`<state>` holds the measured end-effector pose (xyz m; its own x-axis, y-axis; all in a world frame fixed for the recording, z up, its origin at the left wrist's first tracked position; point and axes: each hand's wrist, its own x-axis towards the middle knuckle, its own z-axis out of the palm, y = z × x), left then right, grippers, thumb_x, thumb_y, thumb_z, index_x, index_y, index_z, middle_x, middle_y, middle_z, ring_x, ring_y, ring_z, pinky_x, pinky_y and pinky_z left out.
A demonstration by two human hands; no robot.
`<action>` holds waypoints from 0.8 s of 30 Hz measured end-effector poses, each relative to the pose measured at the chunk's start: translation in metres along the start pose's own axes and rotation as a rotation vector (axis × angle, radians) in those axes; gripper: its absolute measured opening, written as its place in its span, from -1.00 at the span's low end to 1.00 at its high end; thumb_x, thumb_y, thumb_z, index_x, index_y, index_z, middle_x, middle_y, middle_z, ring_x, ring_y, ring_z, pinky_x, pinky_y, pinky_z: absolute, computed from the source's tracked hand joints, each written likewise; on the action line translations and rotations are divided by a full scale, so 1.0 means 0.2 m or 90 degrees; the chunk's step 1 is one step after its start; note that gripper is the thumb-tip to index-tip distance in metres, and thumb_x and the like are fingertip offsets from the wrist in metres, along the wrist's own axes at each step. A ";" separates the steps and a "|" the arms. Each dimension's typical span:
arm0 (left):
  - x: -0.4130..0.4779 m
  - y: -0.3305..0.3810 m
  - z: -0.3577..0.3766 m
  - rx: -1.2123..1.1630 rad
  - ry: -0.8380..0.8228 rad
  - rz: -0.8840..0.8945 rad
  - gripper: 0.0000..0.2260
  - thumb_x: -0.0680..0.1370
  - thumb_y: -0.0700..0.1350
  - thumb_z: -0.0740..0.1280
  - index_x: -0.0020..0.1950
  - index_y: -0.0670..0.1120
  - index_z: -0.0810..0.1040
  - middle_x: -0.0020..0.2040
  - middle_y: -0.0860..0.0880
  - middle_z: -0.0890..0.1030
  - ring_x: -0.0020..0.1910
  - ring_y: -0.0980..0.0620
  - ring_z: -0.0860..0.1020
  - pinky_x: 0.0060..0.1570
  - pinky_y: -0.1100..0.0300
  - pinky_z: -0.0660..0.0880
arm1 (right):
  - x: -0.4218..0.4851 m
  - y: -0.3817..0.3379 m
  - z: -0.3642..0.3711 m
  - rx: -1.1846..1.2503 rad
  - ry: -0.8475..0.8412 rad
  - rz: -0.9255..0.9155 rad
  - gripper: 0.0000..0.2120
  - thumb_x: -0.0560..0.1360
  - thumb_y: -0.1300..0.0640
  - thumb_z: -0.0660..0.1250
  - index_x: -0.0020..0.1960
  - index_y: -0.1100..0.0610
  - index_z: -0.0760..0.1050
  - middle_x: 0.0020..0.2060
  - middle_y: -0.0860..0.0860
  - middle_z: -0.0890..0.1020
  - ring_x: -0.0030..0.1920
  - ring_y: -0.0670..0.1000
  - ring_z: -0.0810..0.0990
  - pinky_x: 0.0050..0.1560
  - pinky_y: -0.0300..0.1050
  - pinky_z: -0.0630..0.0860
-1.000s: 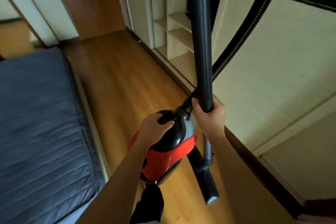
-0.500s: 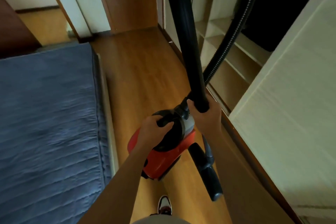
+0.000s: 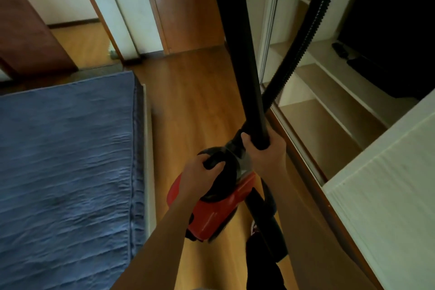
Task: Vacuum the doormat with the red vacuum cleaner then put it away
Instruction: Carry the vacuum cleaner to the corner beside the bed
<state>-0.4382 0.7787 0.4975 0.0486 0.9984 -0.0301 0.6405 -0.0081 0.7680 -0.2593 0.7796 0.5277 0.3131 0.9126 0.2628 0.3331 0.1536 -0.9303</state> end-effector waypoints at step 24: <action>1.69 0.28 0.09 0.011 0.110 -0.043 -0.83 0.54 0.03 0.43 -0.23 0.15 0.52 -0.39 0.09 0.55 -0.39 0.19 0.56 -0.44 0.39 0.37 | 1.85 0.34 0.36 0.080 -0.197 -0.040 -0.85 0.54 0.09 0.48 -0.16 -0.08 0.56 -0.31 -0.08 0.62 -0.23 -0.10 0.64 -0.23 -0.30 0.53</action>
<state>-0.3713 1.1153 0.5191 -0.1262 0.9915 0.0303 0.6508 0.0597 0.7569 -0.1846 1.1545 0.5439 0.0045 0.9686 0.2485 0.2254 0.2412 -0.9440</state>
